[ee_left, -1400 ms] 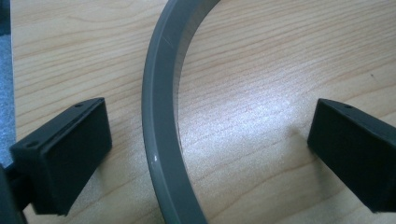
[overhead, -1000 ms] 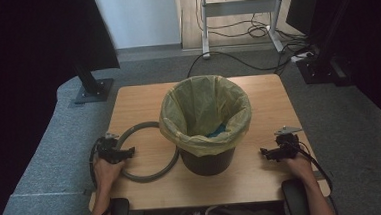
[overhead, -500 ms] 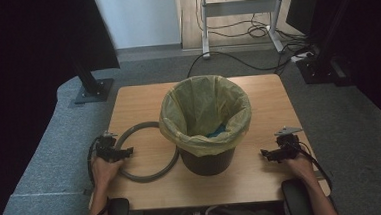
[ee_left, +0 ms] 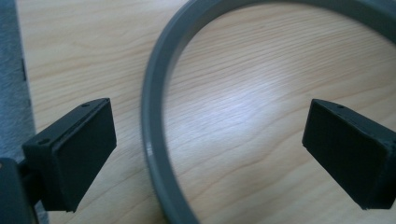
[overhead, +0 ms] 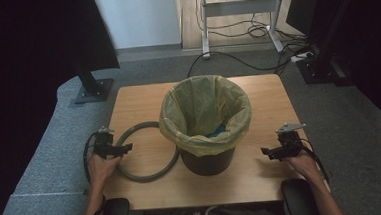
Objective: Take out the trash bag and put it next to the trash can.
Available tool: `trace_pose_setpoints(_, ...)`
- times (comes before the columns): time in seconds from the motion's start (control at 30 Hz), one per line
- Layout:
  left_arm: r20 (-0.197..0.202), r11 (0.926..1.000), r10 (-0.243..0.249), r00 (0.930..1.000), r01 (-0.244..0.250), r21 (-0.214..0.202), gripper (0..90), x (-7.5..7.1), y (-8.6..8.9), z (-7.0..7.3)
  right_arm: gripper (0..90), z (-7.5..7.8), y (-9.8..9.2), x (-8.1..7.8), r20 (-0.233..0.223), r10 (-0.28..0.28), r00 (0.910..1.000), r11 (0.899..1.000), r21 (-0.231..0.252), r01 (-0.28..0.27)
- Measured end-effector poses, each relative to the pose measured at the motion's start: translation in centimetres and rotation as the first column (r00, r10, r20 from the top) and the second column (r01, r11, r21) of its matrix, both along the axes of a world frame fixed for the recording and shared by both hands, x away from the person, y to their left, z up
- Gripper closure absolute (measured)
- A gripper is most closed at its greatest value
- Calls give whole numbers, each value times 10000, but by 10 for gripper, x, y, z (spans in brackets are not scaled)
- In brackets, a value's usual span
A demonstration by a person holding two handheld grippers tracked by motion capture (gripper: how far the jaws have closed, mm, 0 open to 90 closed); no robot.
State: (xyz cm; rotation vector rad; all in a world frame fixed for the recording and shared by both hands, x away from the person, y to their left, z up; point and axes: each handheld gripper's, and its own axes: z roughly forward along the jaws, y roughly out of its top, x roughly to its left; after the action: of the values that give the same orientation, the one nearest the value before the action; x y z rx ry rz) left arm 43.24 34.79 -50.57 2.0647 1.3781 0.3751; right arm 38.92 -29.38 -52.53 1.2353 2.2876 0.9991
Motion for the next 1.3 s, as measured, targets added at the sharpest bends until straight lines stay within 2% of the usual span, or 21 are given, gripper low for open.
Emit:
trace_pose_setpoints(0.03,18,9996,-243,9997,243,-161,28,-1,-3,6,12,6,1,0,-24,132,9999,9998,139,-131)
trace_pose_setpoints(0.07,18,9996,-243,9997,243,-161,36,-1,-3,6,12,6,1,0,-24,132,9999,9998,139,-131)
trace_pose_setpoints(0.1,47,9989,-398,9992,399,-266,36,-2,-5,9,12,12,1,0,-31,223,9997,9996,176,-222)
trace_pose_setpoints(0.13,40,9982,-520,9986,521,-290,36,-3,-6,12,12,12,1,0,-31,223,9997,9996,176,-222)
trace_pose_setpoints(0.23,86,9939,-1024,9947,1026,-397,22,-6,-15,25,12,25,4,-1,7,442,9990,9985,316,-442)
trace_pose_setpoints(0.27,86,9939,-1024,9947,1026,-397,18,-6,-15,25,12,25,4,-1,7,442,9990,9985,316,-442)
trace_pose_setpoints(0.37,185,9896,-1383,9902,1389,-368,17,-8,-21,35,12,39,6,-1,44,734,9973,9965,401,-736)
trace_pose_setpoints(0.53,346,9822,-1839,9823,1850,-326,18,-11,-29,52,11,52,8,-1,76,1009,9949,9936,511,-1012)
trace_pose_setpoints(0.57,374,9781,-2023,9786,2038,-415,20,-11,-32,58,11,60,8,-1,123,1102,9938,9922,577,-1107)
trace_pose_setpoints(0.67,427,9752,-2173,9752,2188,-345,25,-11,-35,64,11,67,8,-1,165,1243,9921,9900,658,-1251)
trace_pose_setpoints(0.77,478,9674,-2480,9676,2499,-409,25,-13,-41,76,10,83,9,-1,207,1554,9876,9850,722,-1565)
trace_pose_setpoints(0.87,522,9634,-2621,9636,2644,-448,24,-14,-43,82,10,90,11,-2,241,1668,9857,9835,671,-1680)
trace_pose_setpoints(0.9,532,9605,-2716,9609,2741,-488,23,-14,-45,85,10,97,12,-2,239,1791,9835,9812,689,-1803)
trace_pose_setpoints(0.93,563,9578,-2798,9584,2827,-526,23,-15,-46,88,10,97,12,-2,239,1791,9835,9812,689,-1803)
trace_pose_setpoints(0.97,605,9546,-2893,9553,2926,-560,22,-16,-48,92,10,105,14,-2,326,1944,9804,9781,688,-1962)
trace_pose_setpoints(1.07,783,9456,-3127,9466,3180,-684,22,-18,-53,103,10,113,15,-3,394,2032,9783,9759,733,-2056)
trace_pose_setpoints(1.17,930,9370,-3358,9373,3425,-690,25,-20,-58,115,10,129,18,-3,515,2278,9723,9685,912,-2317)
trace_pose_setpoints(1.2,969,9346,-3421,9346,3491,-675,25,-21,-60,119,10,129,18,-3,515,2278,9723,9685,912,-2317)
trace_pose_setpoints(1.23,1013,9283,-3603,9273,3672,-594,27,-22,-64,126,10,138,20,-4,594,2441,9679,9631,1018,-2492)
trace_pose_setpoints(1.27,1013,9283,-3603,9273,3672,-594,28,-22,-64,126,10,138,20,-4,594,2441,9679,9631,1018,-2492)
trace_pose_setpoints(1.3,1043,9217,-3788,9196,3850,-465,28,-23,-69,135,10,144,22,-6,635,2573,9643,9586,1091,-2629)
